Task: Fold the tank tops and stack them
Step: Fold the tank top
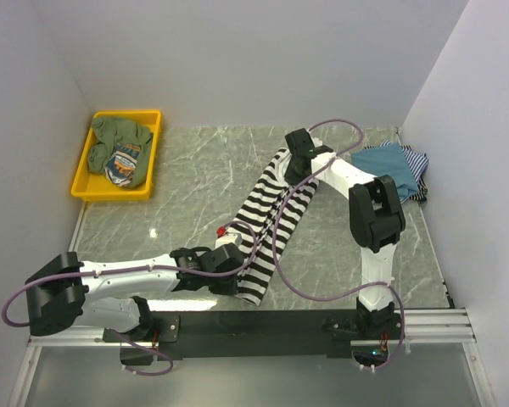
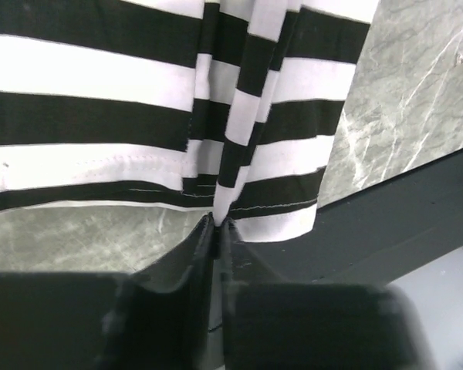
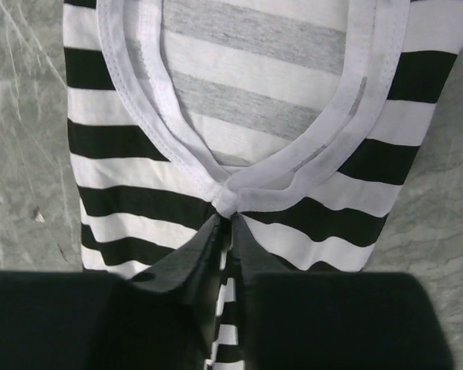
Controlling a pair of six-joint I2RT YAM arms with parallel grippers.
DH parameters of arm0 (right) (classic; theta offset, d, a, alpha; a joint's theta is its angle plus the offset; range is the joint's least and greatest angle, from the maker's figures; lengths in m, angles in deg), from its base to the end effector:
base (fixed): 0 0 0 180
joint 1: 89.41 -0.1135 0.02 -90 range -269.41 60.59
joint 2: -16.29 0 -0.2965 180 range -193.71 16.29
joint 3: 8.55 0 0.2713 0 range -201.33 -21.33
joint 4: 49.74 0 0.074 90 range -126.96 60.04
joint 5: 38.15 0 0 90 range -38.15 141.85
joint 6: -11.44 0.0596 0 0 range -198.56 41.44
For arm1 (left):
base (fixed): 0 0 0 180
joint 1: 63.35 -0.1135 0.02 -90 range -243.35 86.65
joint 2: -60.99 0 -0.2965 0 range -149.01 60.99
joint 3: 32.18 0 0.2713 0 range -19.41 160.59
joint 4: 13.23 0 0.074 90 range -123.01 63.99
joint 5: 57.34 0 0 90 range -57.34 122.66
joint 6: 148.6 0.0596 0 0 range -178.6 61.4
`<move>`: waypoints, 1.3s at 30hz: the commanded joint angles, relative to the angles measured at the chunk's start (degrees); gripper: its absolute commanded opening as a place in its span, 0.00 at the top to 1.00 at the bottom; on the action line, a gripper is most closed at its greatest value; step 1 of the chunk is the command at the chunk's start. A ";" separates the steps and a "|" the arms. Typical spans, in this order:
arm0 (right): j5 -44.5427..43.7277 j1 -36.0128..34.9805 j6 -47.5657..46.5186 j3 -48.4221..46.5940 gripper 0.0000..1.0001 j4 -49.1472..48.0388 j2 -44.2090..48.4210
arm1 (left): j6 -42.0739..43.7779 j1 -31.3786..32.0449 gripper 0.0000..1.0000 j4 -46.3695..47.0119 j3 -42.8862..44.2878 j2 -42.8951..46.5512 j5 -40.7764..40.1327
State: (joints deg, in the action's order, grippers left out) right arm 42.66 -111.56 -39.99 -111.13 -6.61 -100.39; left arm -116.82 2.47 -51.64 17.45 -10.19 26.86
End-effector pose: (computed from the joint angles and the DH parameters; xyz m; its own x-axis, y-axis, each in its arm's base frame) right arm 0.4557 0.1752 0.2006 -0.7910 0.3425 -0.5069 0.2572 0.9380 0.2325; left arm 0.1052 -0.2196 0.1791 -0.9407 0.0303 -0.3380 0.1657 0.9102 -0.3795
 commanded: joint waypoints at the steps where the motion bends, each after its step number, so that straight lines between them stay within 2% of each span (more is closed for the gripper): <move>1: -3.03 0.27 0.28 -2.14 0.78 -2.66 -0.13 | -0.67 0.09 0.85 -2.85 -0.21 1.04 2.03; 3: -2.33 0.27 0.11 -1.26 0.66 -3.97 0.66 | -0.67 -0.08 0.73 -3.72 0.40 2.26 1.59; 4: -2.24 0.35 0.11 -1.08 0.64 -4.24 1.54 | -0.76 -0.17 0.62 -4.34 0.84 2.71 0.63; 5: -2.15 0.27 0.02 -0.82 0.60 -4.94 2.07 | -0.76 -0.17 0.59 -4.87 1.89 3.15 0.10; 8: -1.80 0.27 -0.42 -0.20 0.57 -5.65 4.62 | -1.02 -0.34 0.50 -7.68 4.52 5.69 -2.71; 11: -1.71 0.27 -0.77 0.85 0.56 -5.65 8.04 | -0.76 -1.39 0.49 -9.70 7.42 8.24 -5.43; 14: -1.27 0.27 -0.60 5.76 0.56 -8.27 13.31 | -0.76 -4.11 0.49 -11.90 8.84 9.30 -9.39; 15: -1.53 0.35 -0.51 8.91 0.56 -8.90 15.50 | -0.15 -6.82 0.49 -11.99 8.93 9.39 -9.40; 19: -1.45 3.42 -0.86 10.70 0.56 -8.47 15.01 | 3.63 -15.01 0.53 -7.09 7.26 9.57 -5.36; 22: 1.71 4.92 -1.21 10.70 0.56 -8.99 13.59 | 6.62 -20.81 0.53 -6.98 7.35 6.67 -6.85; 24: 2.33 4.75 -1.48 11.66 0.57 -8.73 13.50 | 7.58 -25.27 0.52 -6.55 6.47 5.70 -6.86; 29: 3.82 4.49 0.01 21.14 0.57 -13.03 18.50 | 7.85 -33.47 0.47 -0.22 0.77 5.26 0.42; 32: 5.76 2.04 1.42 28.96 0.57 -16.89 23.77 | 8.73 -35.23 0.42 1.28 -0.64 3.94 0.97; 36: 3.75 -7.17 4.57 38.89 0.57 -18.57 32.36 | 9.96 -36.73 0.38 3.13 -2.84 4.90 3.60; 39: 2.60 -11.41 8.96 47.31 0.57 -20.23 39.92 | 10.05 -36.82 0.38 2.69 -4.60 6.57 5.35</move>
State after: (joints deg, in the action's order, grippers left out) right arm 46.84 -119.98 -36.02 -69.08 -22.59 -68.20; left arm -108.43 -33.99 -51.40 14.26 -6.16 28.76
